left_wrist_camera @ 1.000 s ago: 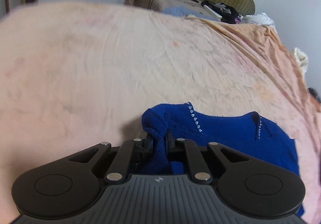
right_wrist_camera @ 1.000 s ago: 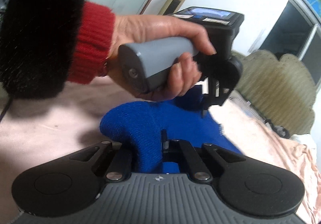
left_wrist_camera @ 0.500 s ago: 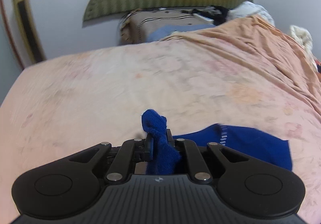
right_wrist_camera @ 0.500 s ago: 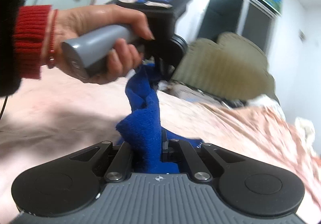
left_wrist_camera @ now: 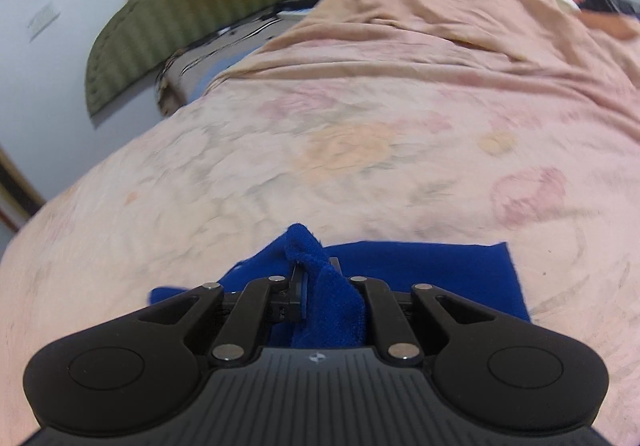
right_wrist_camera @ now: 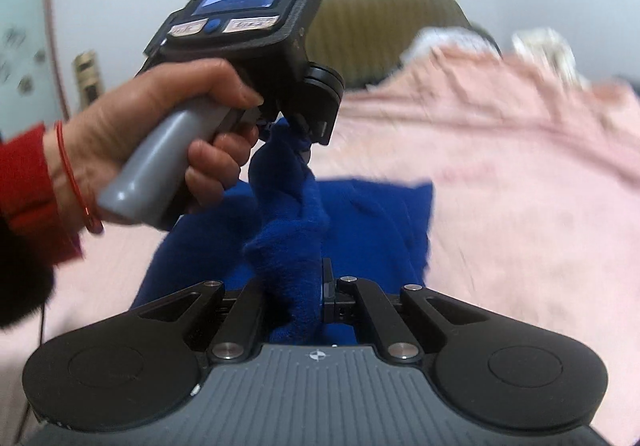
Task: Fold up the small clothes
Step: 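Lift the sweater with the right gripper while the left gripper opens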
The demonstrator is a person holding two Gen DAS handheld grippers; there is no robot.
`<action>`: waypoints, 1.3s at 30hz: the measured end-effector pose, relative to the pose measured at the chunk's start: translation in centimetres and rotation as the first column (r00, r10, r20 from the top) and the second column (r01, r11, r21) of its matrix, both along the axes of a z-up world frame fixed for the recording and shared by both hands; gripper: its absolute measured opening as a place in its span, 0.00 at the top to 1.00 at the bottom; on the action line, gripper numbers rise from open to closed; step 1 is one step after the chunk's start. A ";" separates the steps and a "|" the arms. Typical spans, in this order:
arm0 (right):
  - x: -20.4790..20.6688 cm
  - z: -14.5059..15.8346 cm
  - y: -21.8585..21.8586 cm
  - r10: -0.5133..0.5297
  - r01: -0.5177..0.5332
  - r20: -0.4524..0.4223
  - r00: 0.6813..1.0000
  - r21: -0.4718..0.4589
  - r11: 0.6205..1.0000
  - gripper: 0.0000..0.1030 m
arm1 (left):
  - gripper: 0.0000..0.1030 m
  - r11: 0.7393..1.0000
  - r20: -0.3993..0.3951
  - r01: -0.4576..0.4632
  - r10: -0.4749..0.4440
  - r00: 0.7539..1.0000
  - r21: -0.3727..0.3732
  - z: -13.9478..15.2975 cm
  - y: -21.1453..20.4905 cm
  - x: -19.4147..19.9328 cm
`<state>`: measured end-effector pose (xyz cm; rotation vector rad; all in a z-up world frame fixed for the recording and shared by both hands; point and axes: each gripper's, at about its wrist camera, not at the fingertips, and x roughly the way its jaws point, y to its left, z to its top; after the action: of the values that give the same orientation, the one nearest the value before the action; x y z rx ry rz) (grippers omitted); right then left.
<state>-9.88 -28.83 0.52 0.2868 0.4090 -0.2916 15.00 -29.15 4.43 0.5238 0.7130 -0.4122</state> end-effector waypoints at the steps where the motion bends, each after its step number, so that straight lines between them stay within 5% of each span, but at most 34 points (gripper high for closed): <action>1: -0.1 -0.5 -0.5 -0.008 0.008 -0.001 1.000 0.033 0.999 0.96 | 0.93 1.000 0.020 0.011 -0.011 1.000 0.006 -0.3 -0.6 -0.2; 7: -0.1 -1.9 -2.6 -0.032 0.032 0.000 0.999 0.160 0.987 0.96 | 0.93 0.998 -0.008 0.055 -0.055 0.998 -0.013 -1.6 -2.3 -0.2; 16: -0.2 -2.6 -6.0 -0.045 0.039 0.009 0.999 0.369 0.929 0.96 | 0.88 0.970 -0.126 0.028 -0.060 0.990 -0.240 1.0 -0.3 2.1; 19: -0.3 -3.2 -6.9 -0.053 0.044 0.008 0.999 0.436 0.899 0.94 | 0.67 0.955 -0.189 -0.035 -0.022 0.982 -0.294 2.1 1.0 3.5; 21: -0.5 -3.7 -7.6 -0.061 0.046 0.015 0.998 0.488 0.872 0.79 | 0.30 0.946 -0.166 -0.059 0.006 0.986 -0.320 3.0 2.4 3.6; 22: -0.7 -3.9 -8.0 -0.067 0.046 0.022 0.998 0.515 0.856 0.79 | 0.24 0.946 -0.139 -0.067 0.023 0.990 -0.318 3.4 3.1 3.5; 28: -2.0 -5.1 -9.6 -0.085 0.042 0.042 0.996 0.612 0.790 0.95 | 0.22 0.985 0.037 -0.009 0.015 0.999 -0.170 4.1 8.2 -0.2; 31: -2.1 -4.8 -9.6 -0.048 0.016 0.036 0.998 0.600 0.800 0.93 | 0.22 0.994 0.078 0.015 -0.006 0.997 -0.112 3.0 12.0 -3.2; 35: -2.6 -1.6 -10.2 -0.068 0.045 0.039 0.997 0.435 0.899 0.59 | 0.22 0.996 0.096 0.018 -0.010 0.995 -0.084 1.3 15.5 -6.6; 39: 2.5 1.2 -12.4 0.028 -0.037 0.031 0.999 0.344 0.938 0.58 | 0.22 0.996 0.087 0.022 -0.014 0.996 -0.088 0.3 15.8 -8.7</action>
<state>-7.35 -41.20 1.76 0.6272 0.4386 -0.1817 6.25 -13.31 4.74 0.4614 0.6048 -0.4337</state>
